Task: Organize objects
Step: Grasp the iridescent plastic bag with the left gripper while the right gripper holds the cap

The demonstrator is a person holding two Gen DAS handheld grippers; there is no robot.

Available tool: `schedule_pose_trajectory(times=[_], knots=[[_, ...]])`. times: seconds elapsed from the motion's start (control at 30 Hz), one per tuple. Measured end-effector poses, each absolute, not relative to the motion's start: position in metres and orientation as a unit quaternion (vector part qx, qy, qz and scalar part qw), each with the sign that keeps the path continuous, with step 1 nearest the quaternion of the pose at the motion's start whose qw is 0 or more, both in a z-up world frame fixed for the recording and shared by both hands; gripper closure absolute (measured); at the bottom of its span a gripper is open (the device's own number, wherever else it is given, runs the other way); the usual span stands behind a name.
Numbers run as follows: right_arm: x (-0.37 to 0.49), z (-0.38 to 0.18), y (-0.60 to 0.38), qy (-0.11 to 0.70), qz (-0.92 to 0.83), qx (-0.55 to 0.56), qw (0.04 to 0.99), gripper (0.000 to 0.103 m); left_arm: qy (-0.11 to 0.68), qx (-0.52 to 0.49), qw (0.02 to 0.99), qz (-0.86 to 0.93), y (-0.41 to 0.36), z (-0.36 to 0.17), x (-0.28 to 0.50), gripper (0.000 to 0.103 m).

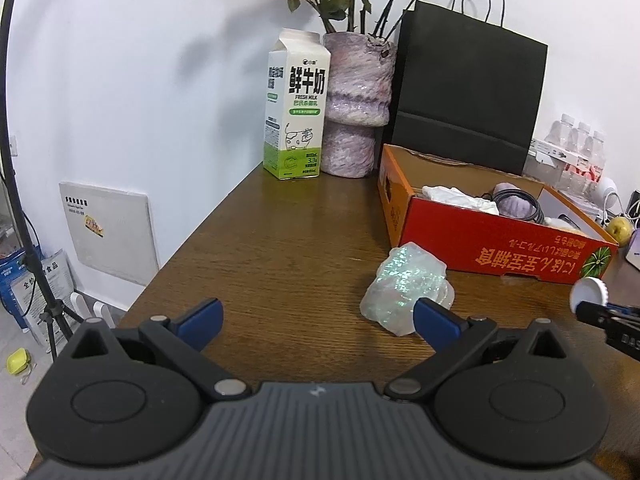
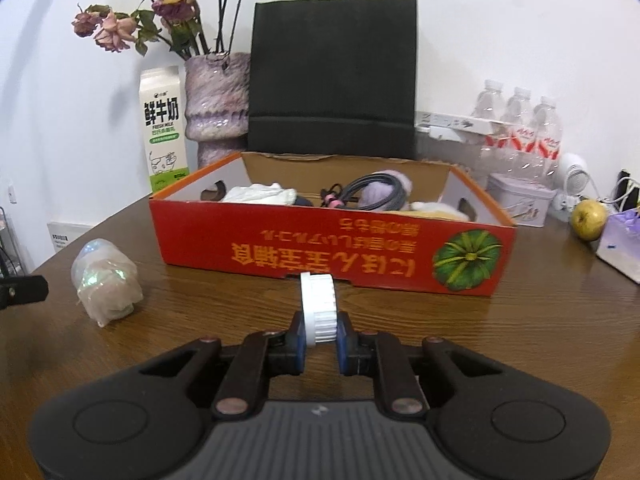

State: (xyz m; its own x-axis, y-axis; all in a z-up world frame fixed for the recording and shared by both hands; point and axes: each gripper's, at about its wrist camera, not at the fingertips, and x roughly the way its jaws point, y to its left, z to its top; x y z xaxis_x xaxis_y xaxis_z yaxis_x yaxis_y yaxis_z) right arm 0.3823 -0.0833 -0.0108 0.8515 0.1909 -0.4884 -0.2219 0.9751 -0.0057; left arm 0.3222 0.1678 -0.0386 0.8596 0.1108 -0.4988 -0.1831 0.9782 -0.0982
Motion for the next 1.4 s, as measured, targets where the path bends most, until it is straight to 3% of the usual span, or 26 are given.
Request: schedule_pose_trajectory(times=[0.5,0.77,0.8,0.87,0.9,1.4], knots=[[0.371,-0.011,-0.141,0.243,0.089,-0.025,0.966,0.089,0.231,-0.034,0.971,0.049,0.134,-0.036,0.348,0.0],[0.374,-0.011,-0.142,0.241,0.092,-0.028,0.966,0.089,0.283,-0.051,0.956,0.057,0.117,-0.053,0.398,0.0],[0.374,-0.011,-0.141,0.241,0.094,-0.029,0.966,0.089,0.286,-0.053,0.955,0.058,0.116,-0.054,0.4,0.008],[0.374,-0.011,-0.139,0.24,0.097,-0.032,0.965,0.089,0.291,-0.059,0.954,0.049,0.115,-0.055,0.401,0.037],[0.374,-0.011,-0.138,0.24,0.098,-0.033,0.965,0.089,0.298,-0.062,0.952,0.042,0.115,-0.056,0.4,0.057],[0.368,-0.006,-0.132,0.225,0.104,-0.04,0.968,0.089,0.246,-0.082,0.964,0.06,0.094,-0.038,0.367,0.057]])
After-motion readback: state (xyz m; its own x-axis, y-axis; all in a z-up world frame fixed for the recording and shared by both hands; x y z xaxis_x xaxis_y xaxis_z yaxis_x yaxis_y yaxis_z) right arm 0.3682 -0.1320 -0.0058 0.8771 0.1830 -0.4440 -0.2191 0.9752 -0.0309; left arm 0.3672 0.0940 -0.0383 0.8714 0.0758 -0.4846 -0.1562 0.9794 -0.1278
